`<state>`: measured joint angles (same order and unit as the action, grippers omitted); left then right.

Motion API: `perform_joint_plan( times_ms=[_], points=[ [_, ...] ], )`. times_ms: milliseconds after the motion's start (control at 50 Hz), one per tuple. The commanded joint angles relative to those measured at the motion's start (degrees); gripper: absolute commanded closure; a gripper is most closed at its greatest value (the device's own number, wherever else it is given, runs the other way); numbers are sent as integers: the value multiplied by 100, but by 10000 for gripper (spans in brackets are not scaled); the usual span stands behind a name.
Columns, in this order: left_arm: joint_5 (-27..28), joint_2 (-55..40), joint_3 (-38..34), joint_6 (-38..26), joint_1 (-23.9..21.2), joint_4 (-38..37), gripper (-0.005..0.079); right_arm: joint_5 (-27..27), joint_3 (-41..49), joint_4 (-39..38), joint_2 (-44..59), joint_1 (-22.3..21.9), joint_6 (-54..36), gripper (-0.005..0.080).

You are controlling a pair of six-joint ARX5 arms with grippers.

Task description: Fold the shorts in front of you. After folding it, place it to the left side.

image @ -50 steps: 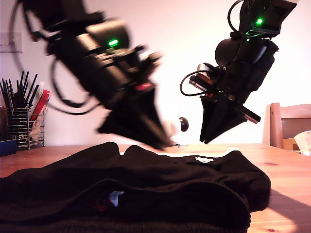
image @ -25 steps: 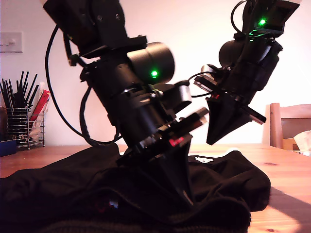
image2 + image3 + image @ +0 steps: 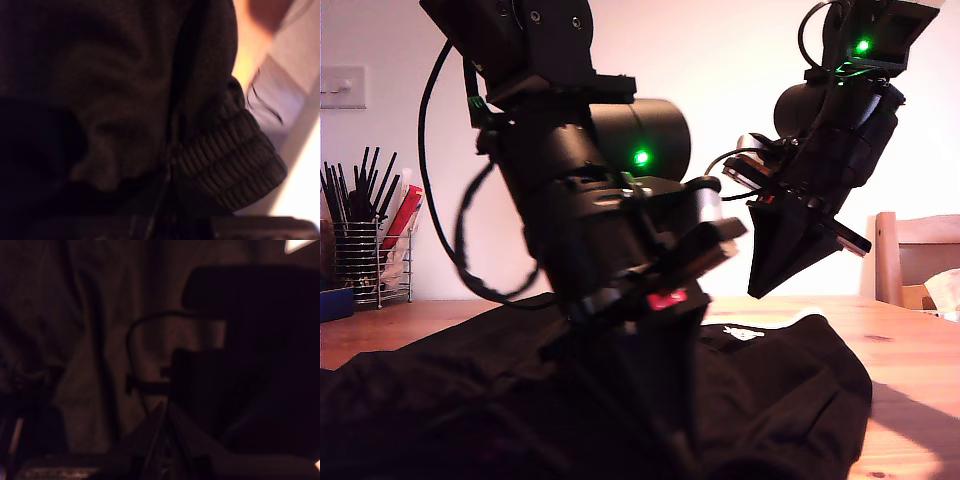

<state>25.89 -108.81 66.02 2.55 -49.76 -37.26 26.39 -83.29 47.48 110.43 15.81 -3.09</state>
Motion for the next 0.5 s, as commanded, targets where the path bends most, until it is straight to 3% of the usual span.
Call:
perform_joint_plan(
  times_ms=[0,120,280,340,480],
  points=[
    [173,61,61,-63,101,-111,762,7,-74,-94,-111,-9,-35,765],
    [494,367,328,-59,293,-87,762,7,-74,-160,-111,-9,-31,765],
    [514,623,592,-46,507,-205,761,4,-74,-177,-111,-13,-28,765],
    [417,638,616,-46,605,-433,761,4,-74,-203,-111,-13,-22,765],
    [-448,640,616,-151,817,-918,761,4,-74,-289,-111,-13,-22,765]
  ],
)
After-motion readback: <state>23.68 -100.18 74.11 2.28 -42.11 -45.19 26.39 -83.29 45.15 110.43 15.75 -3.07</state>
